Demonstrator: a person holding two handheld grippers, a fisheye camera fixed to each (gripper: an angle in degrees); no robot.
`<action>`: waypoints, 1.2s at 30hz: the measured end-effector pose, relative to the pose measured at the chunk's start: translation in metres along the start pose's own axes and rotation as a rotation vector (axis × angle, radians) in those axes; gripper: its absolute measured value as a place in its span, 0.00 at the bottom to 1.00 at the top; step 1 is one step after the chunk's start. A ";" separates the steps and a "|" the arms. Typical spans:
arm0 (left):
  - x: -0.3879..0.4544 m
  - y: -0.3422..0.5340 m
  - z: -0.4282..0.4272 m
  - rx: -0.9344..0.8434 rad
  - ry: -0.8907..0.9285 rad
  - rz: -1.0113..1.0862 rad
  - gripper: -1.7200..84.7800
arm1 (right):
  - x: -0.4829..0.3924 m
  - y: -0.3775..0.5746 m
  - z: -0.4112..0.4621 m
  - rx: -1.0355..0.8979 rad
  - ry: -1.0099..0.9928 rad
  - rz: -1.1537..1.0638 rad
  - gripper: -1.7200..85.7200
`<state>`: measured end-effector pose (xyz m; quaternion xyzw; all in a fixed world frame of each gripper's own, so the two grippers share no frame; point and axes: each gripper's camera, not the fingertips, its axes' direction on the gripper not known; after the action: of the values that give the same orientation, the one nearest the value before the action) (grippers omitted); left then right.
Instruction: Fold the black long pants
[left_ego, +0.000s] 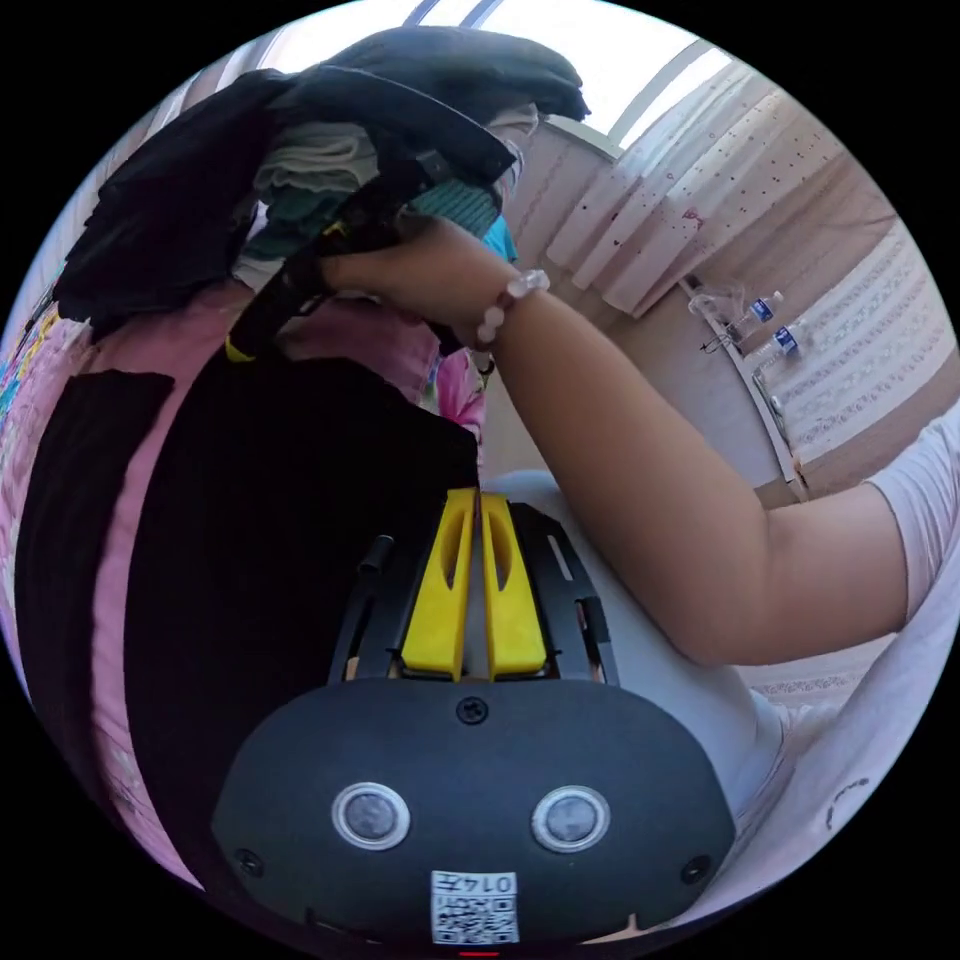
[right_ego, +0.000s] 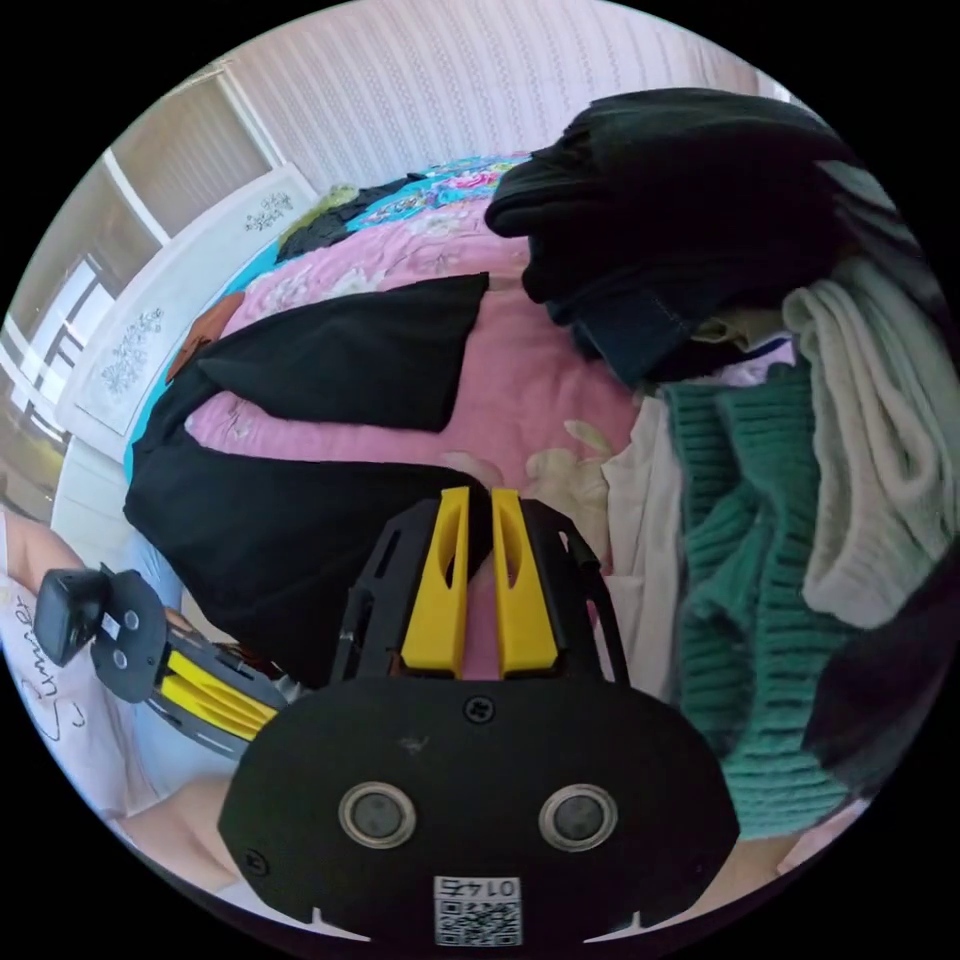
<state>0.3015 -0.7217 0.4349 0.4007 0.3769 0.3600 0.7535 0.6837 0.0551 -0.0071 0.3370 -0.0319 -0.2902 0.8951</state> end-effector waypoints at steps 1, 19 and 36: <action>0.003 0.002 -0.005 0.011 -0.009 -0.001 0.01 | 0.001 0.002 -0.001 0.009 0.006 0.014 0.07; -0.058 0.102 -0.175 -0.058 -0.433 -0.246 0.02 | -0.033 0.057 -0.026 -0.041 -0.204 0.124 0.15; -0.046 0.200 -0.407 0.258 -0.352 -0.375 0.01 | -0.102 0.047 0.034 -0.311 0.057 0.291 0.04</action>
<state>-0.1163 -0.5416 0.4624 0.4730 0.3505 0.0882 0.8035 0.6133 0.1185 0.0627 0.1949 -0.0097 -0.1498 0.9693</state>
